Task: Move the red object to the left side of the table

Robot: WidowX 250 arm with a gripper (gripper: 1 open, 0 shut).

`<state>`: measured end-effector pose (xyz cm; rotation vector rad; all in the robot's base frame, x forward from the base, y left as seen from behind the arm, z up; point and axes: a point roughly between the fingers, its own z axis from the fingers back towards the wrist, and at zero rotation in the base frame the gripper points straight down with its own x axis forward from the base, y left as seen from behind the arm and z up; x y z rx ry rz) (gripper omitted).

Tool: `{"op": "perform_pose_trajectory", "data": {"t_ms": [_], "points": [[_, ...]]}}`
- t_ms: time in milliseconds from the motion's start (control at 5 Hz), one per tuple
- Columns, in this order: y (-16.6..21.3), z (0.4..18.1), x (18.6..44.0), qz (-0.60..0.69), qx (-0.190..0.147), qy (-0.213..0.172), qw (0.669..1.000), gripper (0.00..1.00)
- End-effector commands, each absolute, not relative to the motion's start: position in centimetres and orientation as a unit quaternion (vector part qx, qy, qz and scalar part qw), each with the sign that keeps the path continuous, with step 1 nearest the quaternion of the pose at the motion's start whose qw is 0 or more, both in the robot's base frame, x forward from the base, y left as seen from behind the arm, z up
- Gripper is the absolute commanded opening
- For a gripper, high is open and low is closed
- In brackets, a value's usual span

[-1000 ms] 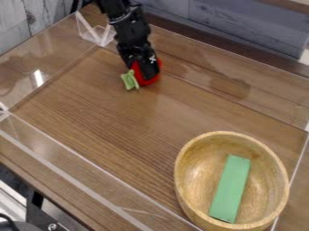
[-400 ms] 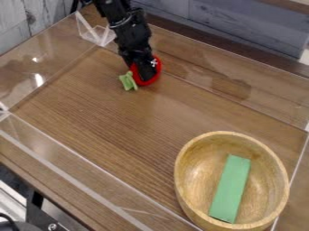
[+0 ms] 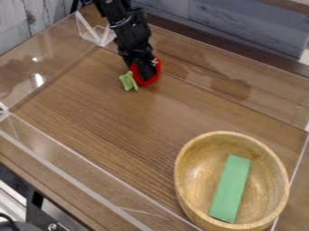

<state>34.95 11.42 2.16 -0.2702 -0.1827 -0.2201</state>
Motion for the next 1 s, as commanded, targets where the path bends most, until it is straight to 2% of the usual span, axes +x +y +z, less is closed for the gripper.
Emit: {"op": "perform_pose_trajectory", "data": {"t_ms": [0, 800], "points": [[12.2, 3.1, 35.2, -0.127, -0.125, -0.095, 0.980, 0.00], [15.7, 3.7, 36.0, -0.146, -0.125, -0.085, 0.978, 0.00]]}}
